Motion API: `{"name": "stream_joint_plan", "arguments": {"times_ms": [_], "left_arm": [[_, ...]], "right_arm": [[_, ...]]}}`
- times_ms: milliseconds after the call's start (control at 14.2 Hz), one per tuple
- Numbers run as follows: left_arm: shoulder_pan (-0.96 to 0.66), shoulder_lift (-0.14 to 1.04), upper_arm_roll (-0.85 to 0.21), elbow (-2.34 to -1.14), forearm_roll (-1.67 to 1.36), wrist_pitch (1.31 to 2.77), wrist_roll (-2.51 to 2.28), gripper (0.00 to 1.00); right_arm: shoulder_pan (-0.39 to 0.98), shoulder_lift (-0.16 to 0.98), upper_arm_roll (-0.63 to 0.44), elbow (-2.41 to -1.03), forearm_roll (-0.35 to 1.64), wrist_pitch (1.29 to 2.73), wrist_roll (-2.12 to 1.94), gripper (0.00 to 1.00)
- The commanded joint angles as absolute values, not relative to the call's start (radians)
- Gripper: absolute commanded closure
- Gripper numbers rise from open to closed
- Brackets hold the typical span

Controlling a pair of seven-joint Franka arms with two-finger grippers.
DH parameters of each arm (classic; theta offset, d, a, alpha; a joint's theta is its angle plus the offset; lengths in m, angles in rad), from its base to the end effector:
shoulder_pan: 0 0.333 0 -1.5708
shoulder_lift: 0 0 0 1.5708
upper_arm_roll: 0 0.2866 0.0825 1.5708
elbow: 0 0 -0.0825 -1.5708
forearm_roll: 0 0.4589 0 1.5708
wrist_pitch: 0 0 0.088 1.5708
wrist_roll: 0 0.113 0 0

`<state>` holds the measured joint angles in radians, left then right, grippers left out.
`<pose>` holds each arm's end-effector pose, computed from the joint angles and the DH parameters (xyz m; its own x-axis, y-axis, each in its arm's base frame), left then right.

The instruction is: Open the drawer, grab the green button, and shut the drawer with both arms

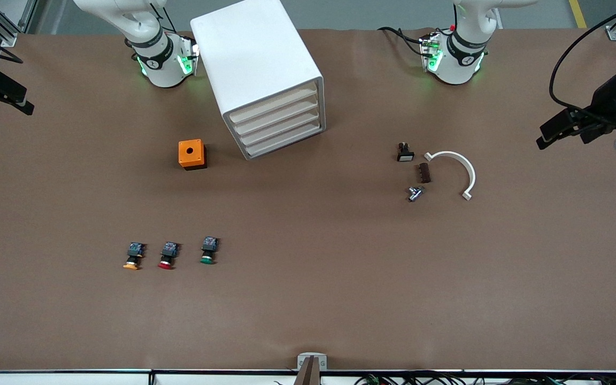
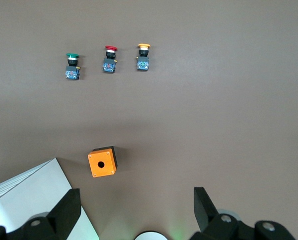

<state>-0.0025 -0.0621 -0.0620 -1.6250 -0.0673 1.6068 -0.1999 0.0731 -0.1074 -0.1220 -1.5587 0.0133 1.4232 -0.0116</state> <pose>0.6139 -0.0480 0.6014 0.9901 0.1370 0.0302 0.1346 -0.9884 0.0708 0.5813 -0.0305 0.6475 0.9990 -0.0342 -0.0285 -0.0350 -0.9990 -0.0266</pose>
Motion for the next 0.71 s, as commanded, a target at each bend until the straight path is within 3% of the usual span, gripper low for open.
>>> {"name": "stream_joint_plan", "arguments": {"times_ms": [0, 635], "left_arm": [[-0.005, -0.086, -0.066, -1.612, -0.046, 1.574, -0.181, 0.0], [-0.005, -0.075, -0.064, -1.591, -0.044, 1.551, -0.183, 0.0]], "right_arm": [[0.071, -0.135, -0.117, -1.586, 0.009, 1.431, -0.025, 0.0], [0.069, -0.149, -0.115, -1.589, 0.009, 1.41, -0.026, 0.0]]}}
